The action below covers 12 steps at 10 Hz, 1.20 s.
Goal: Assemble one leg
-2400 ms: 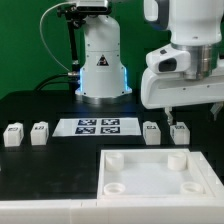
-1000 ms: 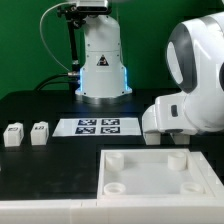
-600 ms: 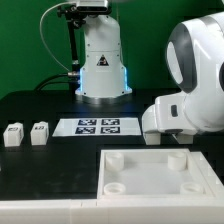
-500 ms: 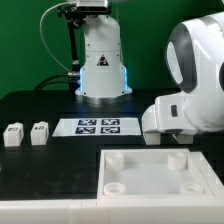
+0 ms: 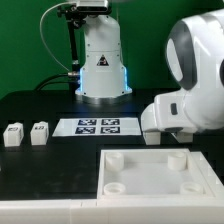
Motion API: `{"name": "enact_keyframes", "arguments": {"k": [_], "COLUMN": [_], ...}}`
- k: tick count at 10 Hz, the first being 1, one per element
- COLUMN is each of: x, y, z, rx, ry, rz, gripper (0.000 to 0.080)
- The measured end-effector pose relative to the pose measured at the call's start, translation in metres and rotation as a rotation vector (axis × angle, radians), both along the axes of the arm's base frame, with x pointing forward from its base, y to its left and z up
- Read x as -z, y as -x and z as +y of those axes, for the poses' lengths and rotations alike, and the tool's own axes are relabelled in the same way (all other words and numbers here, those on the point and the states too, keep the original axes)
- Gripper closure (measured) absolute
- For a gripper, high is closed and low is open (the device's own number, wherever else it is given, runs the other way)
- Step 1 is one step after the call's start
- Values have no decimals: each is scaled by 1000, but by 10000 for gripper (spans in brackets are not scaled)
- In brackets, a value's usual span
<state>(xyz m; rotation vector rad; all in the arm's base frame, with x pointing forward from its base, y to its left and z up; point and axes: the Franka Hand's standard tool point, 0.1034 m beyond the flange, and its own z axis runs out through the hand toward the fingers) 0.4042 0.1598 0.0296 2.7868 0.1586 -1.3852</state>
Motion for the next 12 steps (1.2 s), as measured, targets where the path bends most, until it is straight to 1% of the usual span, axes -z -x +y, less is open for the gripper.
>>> {"name": "enact_keyframes", "arguments": {"k": [1, 2, 3, 4, 5, 6, 7, 8, 9, 10, 11, 12], "x": [-31, -56, -74, -78, -73, -66, -65, -70, -82, -90, -101, -99], "y": [-15, -22, -21, -12, -12, -29, -48, -77, -105, -122, -147, -156], "z": [-11, -19, -19, -22, -22, -20, -36, -51, -59, -61, -61, -60], "rx": [-9, -4, -9, -12, -11, -22, -42, -40, -42, -45, -39, -35], "ry": [-35, -33, -30, -26, -27, -72, -126, -151, -169, -178, -183, -187], "rz": [-19, -34, -68, -74, -69, -182, -277, -375, -481, -533, -620, -741], "gripper": [509, 509, 509, 509, 509, 509, 509, 509, 509, 509, 509, 508]}}
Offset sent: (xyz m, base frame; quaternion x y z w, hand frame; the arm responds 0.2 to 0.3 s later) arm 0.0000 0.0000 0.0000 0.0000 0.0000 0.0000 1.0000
